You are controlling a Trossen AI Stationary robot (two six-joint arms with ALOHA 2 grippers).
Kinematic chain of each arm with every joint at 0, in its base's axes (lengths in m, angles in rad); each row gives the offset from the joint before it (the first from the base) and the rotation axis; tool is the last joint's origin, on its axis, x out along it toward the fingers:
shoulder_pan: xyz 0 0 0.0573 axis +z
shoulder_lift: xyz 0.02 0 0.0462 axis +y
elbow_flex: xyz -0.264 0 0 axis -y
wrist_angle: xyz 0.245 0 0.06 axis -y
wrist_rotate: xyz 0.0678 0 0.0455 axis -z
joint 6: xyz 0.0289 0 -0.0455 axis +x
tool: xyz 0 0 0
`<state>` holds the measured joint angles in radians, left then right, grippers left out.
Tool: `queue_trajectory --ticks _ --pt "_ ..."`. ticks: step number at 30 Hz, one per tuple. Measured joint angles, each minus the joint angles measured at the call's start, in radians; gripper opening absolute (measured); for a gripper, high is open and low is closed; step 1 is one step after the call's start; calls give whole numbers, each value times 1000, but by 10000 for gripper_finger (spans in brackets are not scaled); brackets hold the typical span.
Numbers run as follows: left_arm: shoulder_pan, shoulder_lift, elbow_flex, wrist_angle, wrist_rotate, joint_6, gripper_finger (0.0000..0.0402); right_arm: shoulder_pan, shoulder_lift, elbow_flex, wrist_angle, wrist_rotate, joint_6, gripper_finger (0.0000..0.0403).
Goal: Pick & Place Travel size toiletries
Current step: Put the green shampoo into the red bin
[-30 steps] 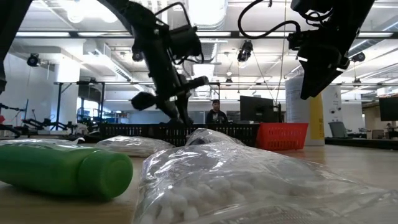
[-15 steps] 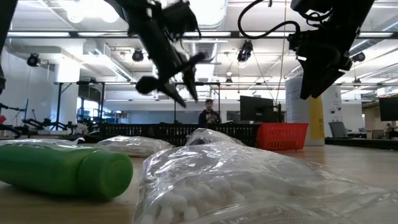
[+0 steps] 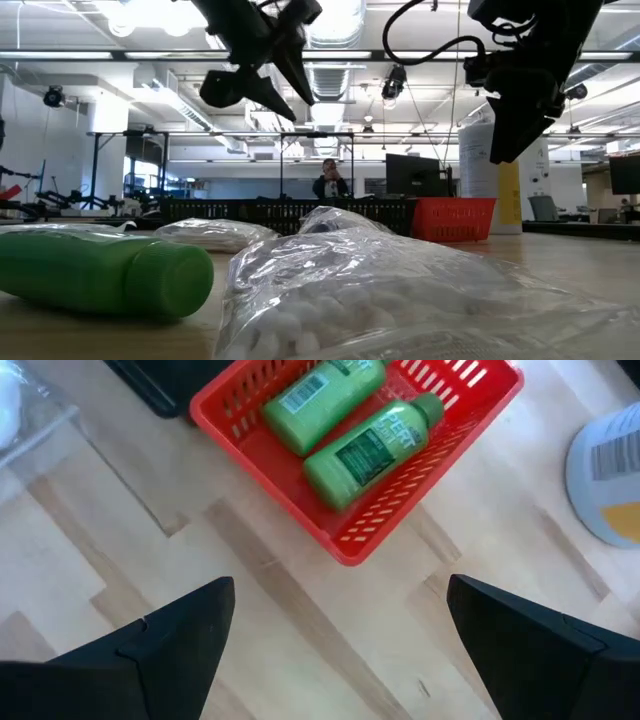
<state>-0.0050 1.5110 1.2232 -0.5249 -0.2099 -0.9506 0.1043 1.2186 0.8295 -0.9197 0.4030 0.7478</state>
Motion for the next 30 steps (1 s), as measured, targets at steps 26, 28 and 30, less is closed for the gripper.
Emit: queue_trajectory --ticks 26,28,30 --pt "-430 75 -2 -189 -69 -130 163 3 31 -51 326 -325 151 363" --pt "-446 76 -3 -192 -40 -14 163 4 51 -50 353 -335 212 363" --pt "-459 76 -14 -191 -34 87 163 9 73 -50 360 -336 283 363"
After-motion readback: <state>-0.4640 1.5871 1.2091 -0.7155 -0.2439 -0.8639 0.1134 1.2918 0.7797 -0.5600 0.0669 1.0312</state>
